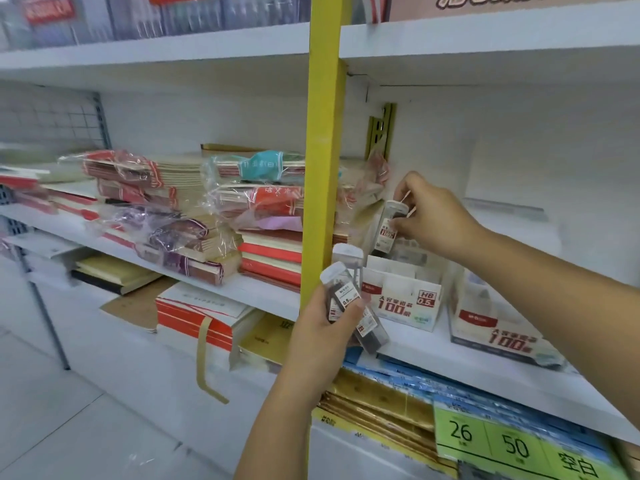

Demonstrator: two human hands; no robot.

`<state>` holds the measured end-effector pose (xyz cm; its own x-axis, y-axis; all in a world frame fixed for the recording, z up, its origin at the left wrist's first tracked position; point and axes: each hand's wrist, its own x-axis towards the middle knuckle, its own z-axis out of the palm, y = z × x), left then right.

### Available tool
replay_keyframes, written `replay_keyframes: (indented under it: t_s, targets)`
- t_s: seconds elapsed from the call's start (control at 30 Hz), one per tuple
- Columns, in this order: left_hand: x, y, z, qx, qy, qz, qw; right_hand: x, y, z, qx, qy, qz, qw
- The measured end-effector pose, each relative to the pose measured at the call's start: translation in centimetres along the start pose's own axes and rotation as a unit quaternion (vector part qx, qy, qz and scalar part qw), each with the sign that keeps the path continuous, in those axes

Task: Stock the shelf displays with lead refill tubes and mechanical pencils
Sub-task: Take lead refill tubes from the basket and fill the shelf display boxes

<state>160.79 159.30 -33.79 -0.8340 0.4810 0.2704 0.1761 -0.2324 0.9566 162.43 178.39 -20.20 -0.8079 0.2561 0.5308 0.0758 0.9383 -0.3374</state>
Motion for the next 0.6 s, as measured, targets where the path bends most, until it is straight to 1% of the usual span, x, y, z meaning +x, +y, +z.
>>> replay_keyframes:
  t_s: [0.13, 0.17, 0.23, 0.3, 0.37, 0.43, 0.47, 0.5, 0.57, 0.6]
  targets:
    - [0.4, 0.1, 0.3, -0.006, -0.023, 0.004, 1.000, 0.7, 0.3, 0.5, 0.013, -0.029, 0.019, 0.999]
    - [0.5, 0.1, 0.4, -0.006, -0.023, 0.004, 1.000, 0.8, 0.4, 0.6, -0.014, -0.034, 0.018, 0.999]
    - [0.7, 0.1, 0.5, -0.002, -0.019, 0.001, 1.000, 1.0, 0.4, 0.8, -0.110, -0.038, 0.005, 0.993]
    - [0.8, 0.0, 0.5, 0.003, -0.019, -0.001, 1.000, 0.9, 0.3, 0.8, -0.199, -0.020, -0.017, 0.980]
    - [0.8, 0.0, 0.5, 0.002, -0.019, -0.003, 1.000, 0.8, 0.2, 0.8, -0.249, -0.013, -0.029, 0.968]
    - [0.7, 0.1, 0.5, -0.004, -0.019, -0.004, 1.000, 0.5, 0.1, 0.6, -0.274, -0.013, -0.035, 0.961]
    - [0.6, 0.2, 0.5, -0.007, -0.019, -0.002, 1.000, 0.1, 0.1, 0.4, -0.263, -0.007, -0.040, 0.964]
    - [0.5, 0.3, 0.5, -0.006, -0.018, 0.001, 1.000, -0.3, 0.0, 0.2, -0.225, 0.004, -0.043, 0.973]
    - [0.3, 0.5, 0.7, 0.001, -0.017, 0.011, 1.000, -1.7, -0.4, -0.5, -0.074, 0.016, -0.030, 0.997]
    - [0.3, 0.5, 0.8, 0.000, -0.017, 0.017, 1.000, -2.6, -0.8, -0.9, 0.011, -0.001, -0.015, 1.000]
